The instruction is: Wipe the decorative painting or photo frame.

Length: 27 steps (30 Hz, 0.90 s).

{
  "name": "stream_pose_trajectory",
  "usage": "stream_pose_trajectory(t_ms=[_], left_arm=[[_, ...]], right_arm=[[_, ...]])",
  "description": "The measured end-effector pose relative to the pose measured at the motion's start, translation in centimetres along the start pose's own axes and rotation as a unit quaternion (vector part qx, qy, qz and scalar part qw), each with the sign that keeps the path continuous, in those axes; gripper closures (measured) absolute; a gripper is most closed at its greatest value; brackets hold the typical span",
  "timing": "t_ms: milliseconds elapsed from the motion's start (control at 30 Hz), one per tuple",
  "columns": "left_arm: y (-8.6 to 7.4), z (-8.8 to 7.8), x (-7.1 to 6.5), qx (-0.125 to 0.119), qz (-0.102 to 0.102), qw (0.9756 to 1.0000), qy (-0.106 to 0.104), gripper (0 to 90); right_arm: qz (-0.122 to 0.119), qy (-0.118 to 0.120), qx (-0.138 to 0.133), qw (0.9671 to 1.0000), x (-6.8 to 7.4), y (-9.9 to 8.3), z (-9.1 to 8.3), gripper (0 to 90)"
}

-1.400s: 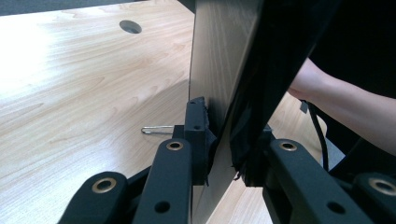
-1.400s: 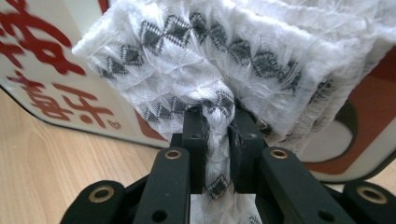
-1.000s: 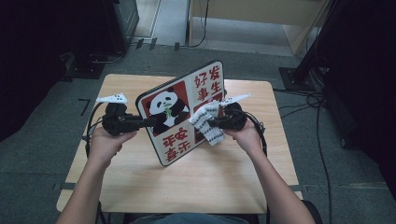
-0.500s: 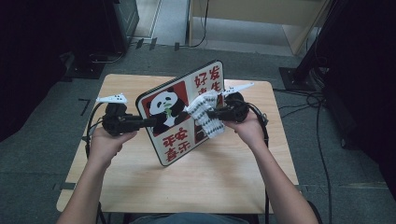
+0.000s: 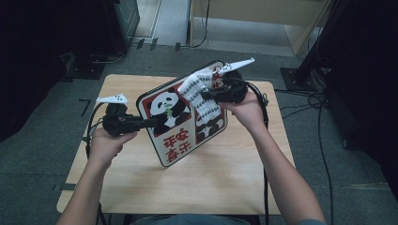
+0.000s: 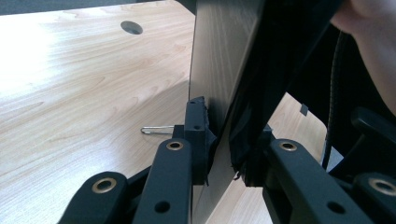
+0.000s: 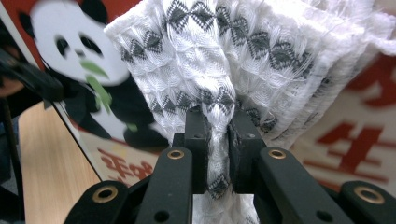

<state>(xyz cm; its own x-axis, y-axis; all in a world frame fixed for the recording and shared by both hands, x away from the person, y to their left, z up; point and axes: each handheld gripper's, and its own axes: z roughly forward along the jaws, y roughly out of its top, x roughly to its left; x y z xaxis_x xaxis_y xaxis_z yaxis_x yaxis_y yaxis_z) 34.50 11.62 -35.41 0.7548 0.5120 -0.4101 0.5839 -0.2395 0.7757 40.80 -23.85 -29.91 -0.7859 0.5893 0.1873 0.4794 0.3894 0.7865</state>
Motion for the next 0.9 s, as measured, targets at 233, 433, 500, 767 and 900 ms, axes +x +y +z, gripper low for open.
stream_pose_trajectory(t_ms=[233,433,500,767,900], left_arm=[[0.0,0.0,0.2,0.0,-0.007,1.0,-0.006,77.0],[0.0,0.0,0.1,0.002,-0.005,1.0,-0.004,77.3],[0.0,0.0,0.1,0.002,-0.005,1.0,-0.004,77.3],[0.1,0.0,0.1,0.006,-0.004,1.0,-0.005,77.3],[0.1,0.0,0.1,0.005,-0.004,1.0,-0.003,77.4]], right_arm=[[-0.015,-0.004,-0.01,0.9998,0.7,2.3,-0.1,81.0],[-0.024,-0.005,-0.015,0.9996,1.1,3.5,-0.2,81.1],[-0.028,-0.004,-0.016,0.9995,1.2,3.7,-0.2,81.1],[-0.042,-0.013,-0.001,0.999,1.5,3.6,0.7,80.8],[-0.04,-0.012,-0.001,0.9991,1.3,3.3,1.0,80.8]])
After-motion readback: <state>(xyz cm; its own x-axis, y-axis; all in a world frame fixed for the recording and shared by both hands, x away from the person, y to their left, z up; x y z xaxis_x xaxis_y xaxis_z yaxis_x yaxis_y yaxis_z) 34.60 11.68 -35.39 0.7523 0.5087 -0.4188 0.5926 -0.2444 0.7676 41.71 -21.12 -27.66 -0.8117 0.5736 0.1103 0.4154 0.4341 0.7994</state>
